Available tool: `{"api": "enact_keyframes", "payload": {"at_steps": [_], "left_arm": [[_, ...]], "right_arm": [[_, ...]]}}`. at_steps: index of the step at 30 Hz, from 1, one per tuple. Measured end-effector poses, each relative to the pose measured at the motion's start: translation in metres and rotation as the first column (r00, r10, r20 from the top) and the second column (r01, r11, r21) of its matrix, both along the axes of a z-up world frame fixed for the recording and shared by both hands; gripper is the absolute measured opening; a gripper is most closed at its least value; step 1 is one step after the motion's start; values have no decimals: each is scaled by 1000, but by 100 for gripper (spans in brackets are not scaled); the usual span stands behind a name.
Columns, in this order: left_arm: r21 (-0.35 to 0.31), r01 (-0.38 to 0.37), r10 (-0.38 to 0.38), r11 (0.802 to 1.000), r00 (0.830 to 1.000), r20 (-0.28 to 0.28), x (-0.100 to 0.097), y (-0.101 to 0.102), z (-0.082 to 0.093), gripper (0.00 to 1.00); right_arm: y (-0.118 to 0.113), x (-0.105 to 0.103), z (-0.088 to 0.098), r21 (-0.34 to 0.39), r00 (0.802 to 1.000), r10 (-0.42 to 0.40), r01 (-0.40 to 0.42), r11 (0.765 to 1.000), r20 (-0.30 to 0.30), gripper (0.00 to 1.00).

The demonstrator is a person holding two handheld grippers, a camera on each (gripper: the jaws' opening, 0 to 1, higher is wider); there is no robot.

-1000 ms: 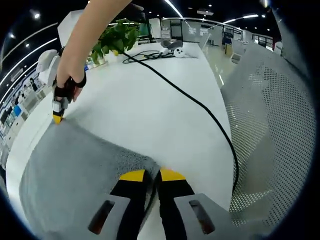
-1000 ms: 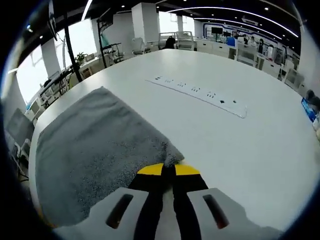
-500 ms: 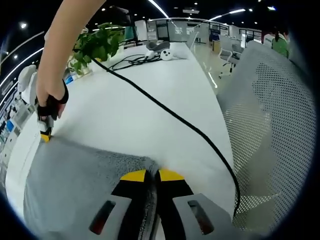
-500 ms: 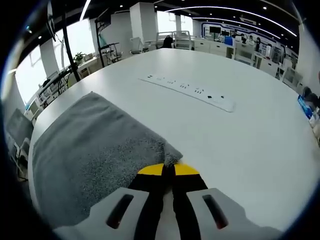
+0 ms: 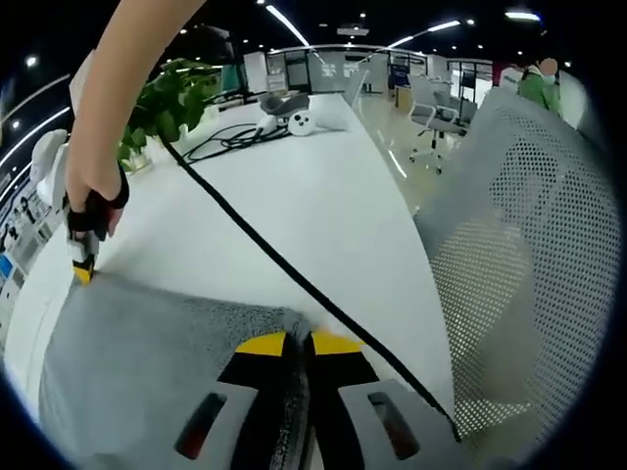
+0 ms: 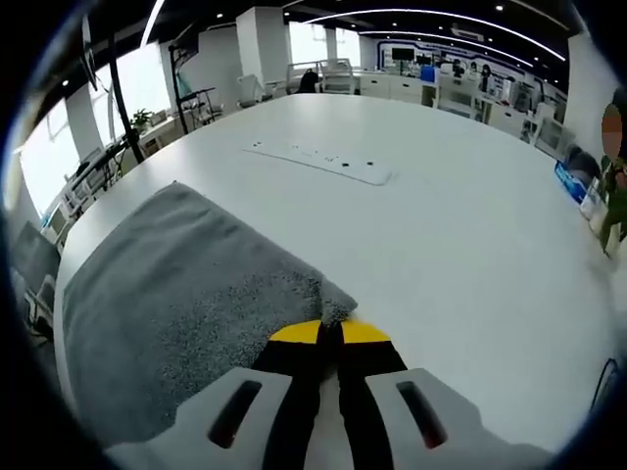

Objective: Fold the towel on the table until its edges align and the towel forms a compact rectangular stack.

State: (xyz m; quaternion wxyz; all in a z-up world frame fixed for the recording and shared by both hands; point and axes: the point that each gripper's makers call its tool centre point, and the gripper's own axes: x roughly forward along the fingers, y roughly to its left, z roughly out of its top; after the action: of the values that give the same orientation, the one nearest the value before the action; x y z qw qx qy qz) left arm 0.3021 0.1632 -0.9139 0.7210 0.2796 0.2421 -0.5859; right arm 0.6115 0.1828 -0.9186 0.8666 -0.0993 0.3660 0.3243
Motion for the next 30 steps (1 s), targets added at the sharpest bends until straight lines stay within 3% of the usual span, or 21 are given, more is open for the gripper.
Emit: {"api": "enact_keyframes", "payload": {"at_steps": [6,11,16,19,21,30], "left_arm": [[-32,18,-18,999,1000,-16,-2,-24,0,7],[-33,33,-33,999,999,-15,-4,-32,1,7],[-32,33,-33,999,999,-17,-4,-32,0,7],[-46,14,-16,999,999,-45,-3,-32,1,7],[-52,3,-5,999,998,-56,-3,-31,1,7],[-133,-54,48,990,998,-48,-4,-26,18,5]], "right_arm": [[-29,-3,0,-11,1000,-27,27,1000,-4,3],[-42,-4,0,1,998,-58,59,998,-5,3],[-42,-4,0,26,996,-90,91,996,-13,2],[-43,-3,0,31,994,-110,111,993,-23,2],[-43,-3,1,56,986,-158,161,985,-51,1],[-41,-5,16,96,986,-159,163,982,-45,1]]}}
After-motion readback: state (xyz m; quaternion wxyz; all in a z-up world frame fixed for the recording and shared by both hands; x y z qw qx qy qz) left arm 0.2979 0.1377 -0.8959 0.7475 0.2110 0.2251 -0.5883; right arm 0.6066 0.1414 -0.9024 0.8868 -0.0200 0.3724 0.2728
